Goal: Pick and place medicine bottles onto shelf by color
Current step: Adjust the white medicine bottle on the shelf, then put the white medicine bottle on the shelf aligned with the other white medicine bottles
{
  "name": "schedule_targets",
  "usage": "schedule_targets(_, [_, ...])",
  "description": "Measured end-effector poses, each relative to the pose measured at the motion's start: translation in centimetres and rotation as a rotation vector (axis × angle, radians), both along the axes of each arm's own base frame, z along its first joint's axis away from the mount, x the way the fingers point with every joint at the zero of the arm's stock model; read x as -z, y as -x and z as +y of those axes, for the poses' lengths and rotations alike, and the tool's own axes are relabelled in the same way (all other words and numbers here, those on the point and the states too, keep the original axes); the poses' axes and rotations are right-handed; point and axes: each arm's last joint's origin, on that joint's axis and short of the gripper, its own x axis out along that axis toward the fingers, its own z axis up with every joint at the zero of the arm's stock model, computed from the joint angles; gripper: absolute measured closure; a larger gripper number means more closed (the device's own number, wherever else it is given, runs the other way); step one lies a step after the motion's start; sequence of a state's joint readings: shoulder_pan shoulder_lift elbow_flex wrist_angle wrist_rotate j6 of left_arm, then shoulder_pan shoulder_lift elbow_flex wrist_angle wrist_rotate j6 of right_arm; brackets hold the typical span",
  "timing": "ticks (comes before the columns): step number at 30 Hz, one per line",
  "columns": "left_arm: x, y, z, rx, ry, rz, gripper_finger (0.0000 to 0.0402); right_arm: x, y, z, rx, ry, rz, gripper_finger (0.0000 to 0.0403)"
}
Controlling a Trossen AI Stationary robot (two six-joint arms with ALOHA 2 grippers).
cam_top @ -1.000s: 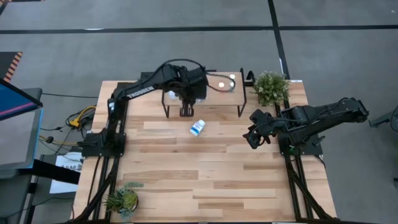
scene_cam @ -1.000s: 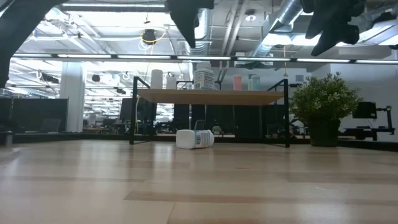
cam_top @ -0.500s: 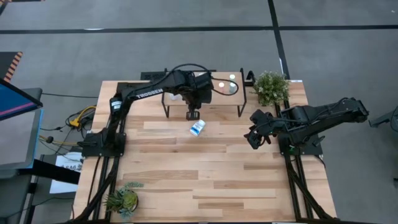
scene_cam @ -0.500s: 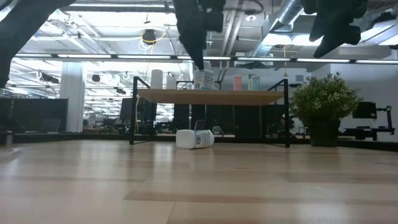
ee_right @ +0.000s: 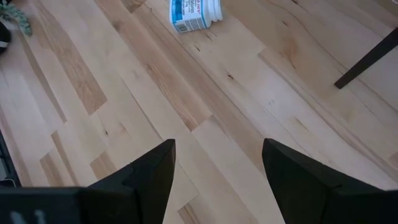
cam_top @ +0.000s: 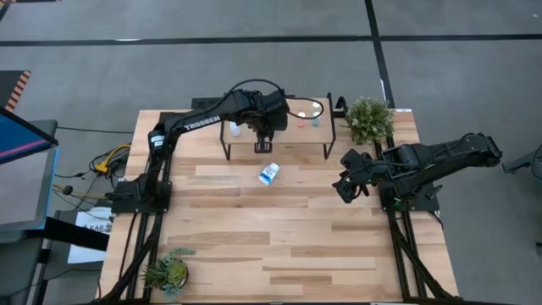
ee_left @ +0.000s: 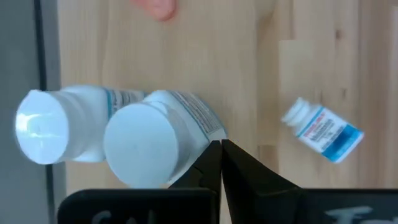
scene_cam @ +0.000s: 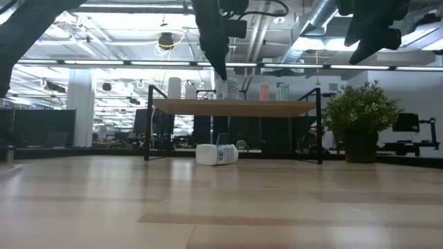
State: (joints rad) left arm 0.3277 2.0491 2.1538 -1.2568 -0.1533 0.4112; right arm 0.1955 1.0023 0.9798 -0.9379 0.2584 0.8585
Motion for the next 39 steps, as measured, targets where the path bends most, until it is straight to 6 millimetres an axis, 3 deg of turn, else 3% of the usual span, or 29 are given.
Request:
schedule_targets(24, [-0.1, 0.8, 2.5, -0.067, -0.067, 0.011, 0.0401, 0.0, 0.0, 0.0, 0.004, -0.003, -0.002, 0.0138])
schedule_targets(27, [-0.4, 1.2, 1.6, -0.085, -0.018, 0.04, 0.0401, 0.0, 0.0, 0.0, 0.004, -0.004, -0.003, 0.0138])
schedule_targets(33, [-3.2, 2.1, -1.9, -0.117, 0.108, 0.057, 0.0401, -0.4, -0.5, 0.1, -0.039, 0.019, -0.055, 0.0138])
schedule_targets(39, [-5.2, 3.1, -5.8, -0.108, 0.262, 0.006, 0.0401, -0.3, -3.0, 0.6, -0.231, 0.173, -0.126, 0.0138])
